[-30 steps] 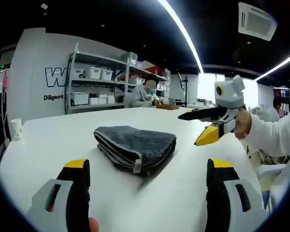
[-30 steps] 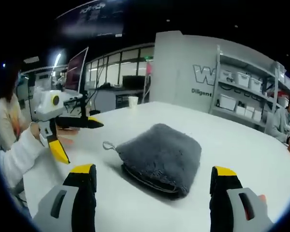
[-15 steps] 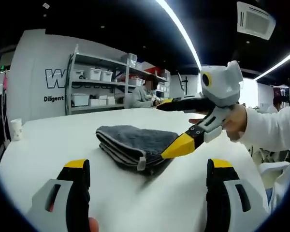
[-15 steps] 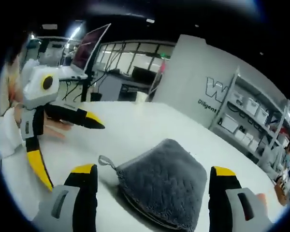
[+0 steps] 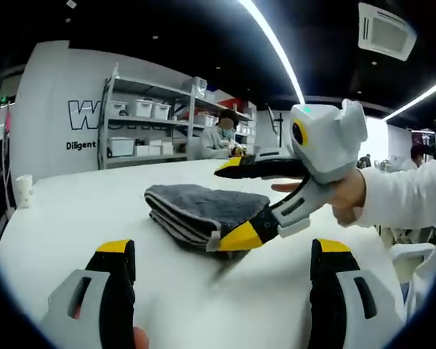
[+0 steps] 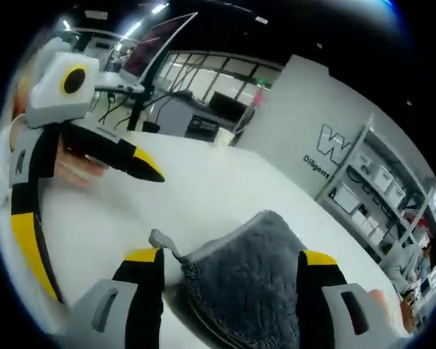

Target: Open the folded towel by lifting each exposed corner and separating the folded layers until the towel lies flat within the target outline without major curled edges

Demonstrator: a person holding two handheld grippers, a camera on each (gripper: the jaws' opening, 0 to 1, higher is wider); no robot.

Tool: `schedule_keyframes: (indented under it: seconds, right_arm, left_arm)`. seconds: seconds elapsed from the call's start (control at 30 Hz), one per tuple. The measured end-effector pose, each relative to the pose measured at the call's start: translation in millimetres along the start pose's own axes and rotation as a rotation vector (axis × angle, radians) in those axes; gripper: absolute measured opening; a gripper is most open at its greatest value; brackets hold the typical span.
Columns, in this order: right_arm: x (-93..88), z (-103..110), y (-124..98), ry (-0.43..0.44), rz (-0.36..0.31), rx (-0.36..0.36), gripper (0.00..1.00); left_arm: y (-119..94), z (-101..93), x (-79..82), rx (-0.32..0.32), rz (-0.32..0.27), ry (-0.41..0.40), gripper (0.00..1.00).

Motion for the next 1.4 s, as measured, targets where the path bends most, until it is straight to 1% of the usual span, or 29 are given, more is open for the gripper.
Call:
schedule_keyframes:
  seconds: [0.07, 0.1, 0.2, 0.27, 0.4, 0.53, 0.63, 0.8, 1.0, 1.2, 1.4]
  right_arm:
    - [-1.8, 0.5, 3.2, 0.004, 0.004, 0.009, 0.55]
    - [-3.8, 0.9, 6.5, 0.013, 0.011, 0.018, 0.51]
    - [-5.9, 3.4, 8.6, 0.044, 0.02, 0.031, 0.45]
    - [-6.0, 8.7, 8.3, 0.069, 0.018, 0.056, 0.36]
    - [-4.9, 10.8, 10.3, 0.087, 0.009, 0.074, 0.2]
    - [-1.8, 12.8, 9.9, 0.116, 0.003, 0.084, 0.1]
    - [-0.7, 13.2, 8.8, 0.127, 0.002, 0.084, 0.06]
    - [-1.3, 7.5, 5.7, 0.186, -0.006, 0.084, 0.0]
    - [-2.2, -0.3, 2.0, 0.235, -0.017, 0.083, 0.0]
    - [-1.4, -6.0, -1.5, 0.237, -0.031, 0.069, 0.0]
    - [0.3, -15.1, -10.1, 0.249, -0.046, 0.042, 0.0]
  left_arm:
    - [0.0, 0.8, -0.4, 0.003, 0.003, 0.001, 1.0]
    - [-0.2, 1.5, -0.6, 0.007, 0.005, 0.001, 1.0]
    - [-0.7, 1.9, 0.1, 0.009, 0.003, 0.0, 1.0]
    - [-1.1, 2.5, 0.5, 0.011, 0.002, 0.001, 1.0]
    - [-1.8, 4.4, 0.8, 0.02, 0.002, -0.001, 1.0]
    - [-1.6, 5.4, 0.5, 0.022, 0.003, -0.004, 1.0]
    - [-1.4, 6.2, -0.6, 0.027, 0.009, -0.001, 1.0]
    - [-1.7, 6.5, -0.6, 0.03, 0.01, 0.002, 1.0]
    - [-2.4, 9.4, -1.2, 0.04, 0.011, -0.003, 1.0]
    - [-2.2, 9.1, -2.1, 0.042, 0.015, 0.0, 1.0]
    - [-2.6, 10.8, -3.1, 0.05, 0.02, 0.0, 1.0]
Point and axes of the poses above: the point that each gripper's makers call its tool centre point, and the gripper's own axes: y roughly forward along the fingers, z roughly to its left, x roughly out of its top, the point moved 4 cm from there along -y, roughly backward along the fingers, and after that the axes turned 8 degrees about -y, right-handed, at the moved point
